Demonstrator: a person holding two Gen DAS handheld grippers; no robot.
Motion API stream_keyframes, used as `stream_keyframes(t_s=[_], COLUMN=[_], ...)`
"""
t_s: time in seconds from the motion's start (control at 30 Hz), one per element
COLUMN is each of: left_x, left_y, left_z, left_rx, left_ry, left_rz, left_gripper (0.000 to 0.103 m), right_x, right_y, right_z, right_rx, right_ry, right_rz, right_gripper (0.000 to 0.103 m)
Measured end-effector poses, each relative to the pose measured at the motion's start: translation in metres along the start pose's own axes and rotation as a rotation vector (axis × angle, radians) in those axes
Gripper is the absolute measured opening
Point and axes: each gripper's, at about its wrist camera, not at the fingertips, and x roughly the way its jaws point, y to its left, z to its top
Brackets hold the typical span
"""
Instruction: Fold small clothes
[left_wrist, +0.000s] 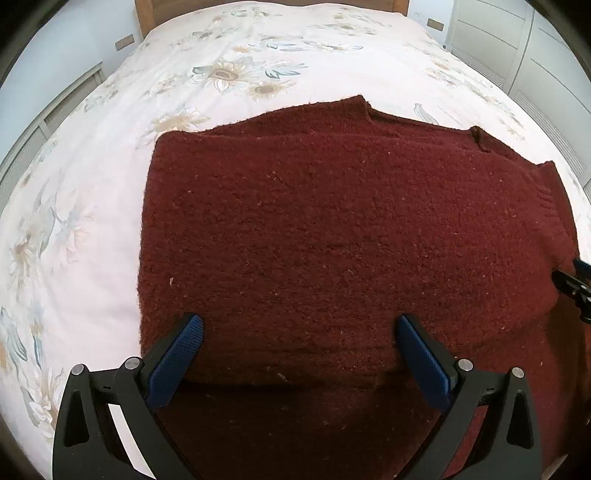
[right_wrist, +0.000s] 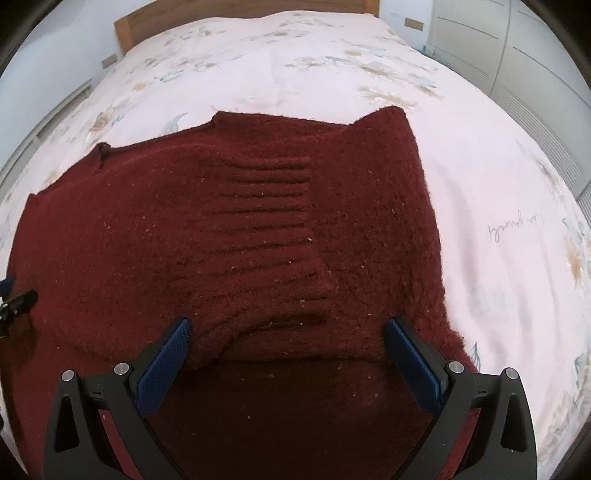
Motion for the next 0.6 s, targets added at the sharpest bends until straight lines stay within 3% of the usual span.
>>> stream_keyframes(t_s=[0.23,0.6], left_x=[-0.022,-0.103], left_y=[0.003,0.005], left_z=[-0.002,-0.018], left_rx=[0.006,-0.035], left_ry=[-0.013,-0.091], left_rz=[0.003,-0.014], left_gripper=[0.102,0.102], right_x=[-0.043,-0.130], right_y=[0.002,-0.008], right_z=[0.002,-0.019], right_rx=[0.014,0.018], right_ry=[-0.064,-0.124], right_rz=[-0.019,-0.050], right_gripper=[0.103,0.103])
